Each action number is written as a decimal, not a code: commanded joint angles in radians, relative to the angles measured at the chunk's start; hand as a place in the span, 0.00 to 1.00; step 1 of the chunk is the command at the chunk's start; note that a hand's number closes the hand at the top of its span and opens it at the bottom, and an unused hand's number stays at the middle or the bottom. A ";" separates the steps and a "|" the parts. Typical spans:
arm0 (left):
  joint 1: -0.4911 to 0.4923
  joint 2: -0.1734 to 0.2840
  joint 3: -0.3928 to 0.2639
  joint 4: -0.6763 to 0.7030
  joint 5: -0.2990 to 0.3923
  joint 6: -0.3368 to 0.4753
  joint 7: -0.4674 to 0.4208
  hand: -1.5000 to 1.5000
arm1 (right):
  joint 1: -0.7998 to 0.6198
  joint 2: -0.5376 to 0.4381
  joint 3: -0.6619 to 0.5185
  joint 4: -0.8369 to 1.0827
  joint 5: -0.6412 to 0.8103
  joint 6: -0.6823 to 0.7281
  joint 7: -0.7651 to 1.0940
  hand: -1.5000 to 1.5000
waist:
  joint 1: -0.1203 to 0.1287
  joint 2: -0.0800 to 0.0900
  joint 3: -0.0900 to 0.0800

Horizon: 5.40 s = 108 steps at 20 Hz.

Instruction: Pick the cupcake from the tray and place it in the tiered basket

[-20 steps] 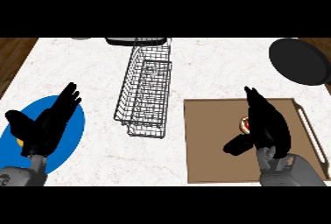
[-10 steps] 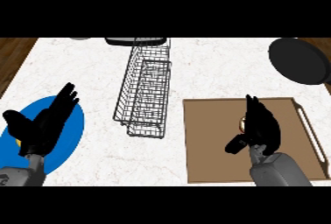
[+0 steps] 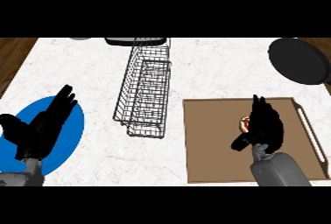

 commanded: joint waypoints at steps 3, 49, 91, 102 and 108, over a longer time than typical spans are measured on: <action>-0.039 -0.050 -0.004 0.007 -0.047 0.020 0.035 0.50 | 0.081 0.006 -0.009 0.023 -0.037 0.071 -0.046 1.00 | -0.005 0.001 0.000; 0.016 -0.121 0.064 -0.013 -0.116 -0.070 0.018 0.50 | -0.250 -0.157 -0.165 -0.510 -0.544 0.208 -0.620 1.00 | 0.000 -0.003 -0.001; -0.019 -0.157 0.138 0.036 -0.183 -0.153 0.016 0.50 | -0.835 0.233 0.121 0.535 -0.424 -0.488 -0.606 0.00 | 0.023 0.006 0.000; -0.058 -0.187 0.128 -0.017 -0.181 -0.140 0.073 0.50 | -0.926 0.233 0.212 0.652 -0.681 -0.659 -0.642 0.00 | 0.040 0.010 0.000; -0.016 -0.178 0.132 -0.049 -0.183 -0.150 0.074 0.50 | -0.906 0.233 0.090 0.593 -0.841 -0.681 -0.718 0.00 | 0.036 0.006 0.001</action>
